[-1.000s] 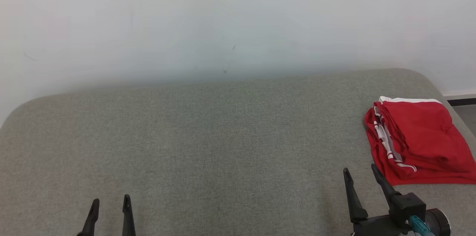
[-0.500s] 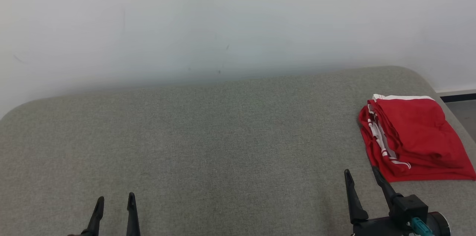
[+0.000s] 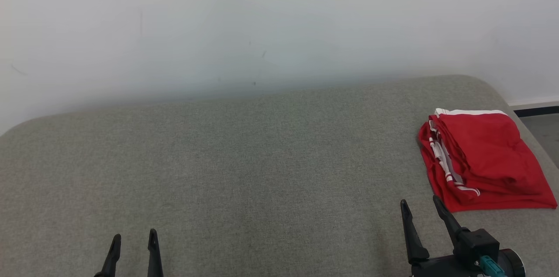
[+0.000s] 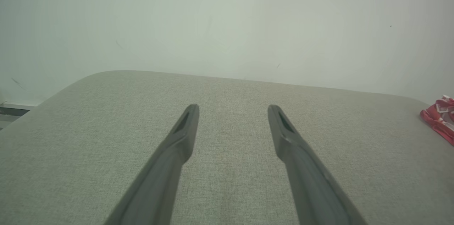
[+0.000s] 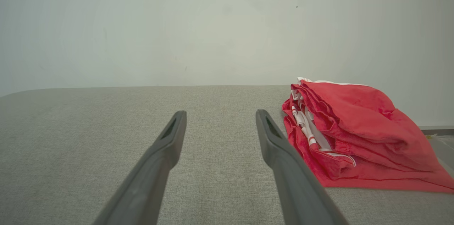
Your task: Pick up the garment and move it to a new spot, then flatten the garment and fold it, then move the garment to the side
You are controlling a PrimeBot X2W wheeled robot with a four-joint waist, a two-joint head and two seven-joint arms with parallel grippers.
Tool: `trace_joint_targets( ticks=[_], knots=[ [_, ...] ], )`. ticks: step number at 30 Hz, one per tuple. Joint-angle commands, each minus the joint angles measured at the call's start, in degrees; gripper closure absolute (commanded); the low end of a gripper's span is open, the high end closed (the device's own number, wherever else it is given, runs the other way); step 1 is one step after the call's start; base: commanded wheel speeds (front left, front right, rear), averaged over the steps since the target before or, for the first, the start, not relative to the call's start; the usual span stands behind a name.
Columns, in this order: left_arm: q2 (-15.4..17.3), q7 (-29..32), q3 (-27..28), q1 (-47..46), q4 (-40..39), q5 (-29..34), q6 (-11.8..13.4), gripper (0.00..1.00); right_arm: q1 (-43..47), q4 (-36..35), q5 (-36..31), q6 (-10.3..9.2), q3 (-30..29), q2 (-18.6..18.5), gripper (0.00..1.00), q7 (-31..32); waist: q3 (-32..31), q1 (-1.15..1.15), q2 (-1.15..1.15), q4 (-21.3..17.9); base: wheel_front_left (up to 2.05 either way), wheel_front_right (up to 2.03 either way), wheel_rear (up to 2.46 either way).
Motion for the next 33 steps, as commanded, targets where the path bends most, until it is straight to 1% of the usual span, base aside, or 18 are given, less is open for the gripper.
trace_joint_targets(
  ticks=[1, 12, 13, 17, 33],
  knots=[
    [0.0, 0.0, 0.2, 0.7, -0.2, -0.2, 0.0, 0.0, 0.4, -0.2, 0.2, -0.18, 0.0, 0.1, 0.0, -0.1, 0.0, 0.0, 0.0, 0.0, 0.0, 0.0, 0.0],
    [0.0, 0.0, -0.2, 0.4, -0.4, -0.9, 0.8, 0.0, 0.3, 0.5, 1.3, -0.18, 0.5, 0.1, 0.0, -0.1, -0.1, 0.0, 0.0, 0.2, 0.0, 0.0, 0.0],
    [0.0, 0.0, -0.2, 0.2, -0.3, -0.6, 0.6, 1.0, 0.0, 0.4, 1.0, 0.0, 0.4, 0.0, 1.0, 0.0, -0.1, 0.0, 0.0, 0.2, 0.0, 0.0, 0.0],
    [-0.3, 0.2, -0.2, 1.0, 1.9, -0.7, 0.5, 1.0, 1.2, 2.4, 1.2, 0.0, 0.3, 0.0, 1.0, 0.2, -0.1, 0.0, 0.0, 0.3, 0.0, 0.0, 0.0],
    [-0.2, 4.7, 1.2, -1.7, 2.6, -17.9, -1.3, 1.0, 0.3, 0.7, 19.8, -0.02, -1.6, 0.0, 1.0, 4.6, 0.5, 0.0, 0.0, 0.7, 0.0, 0.0, 0.0]
  ],
)
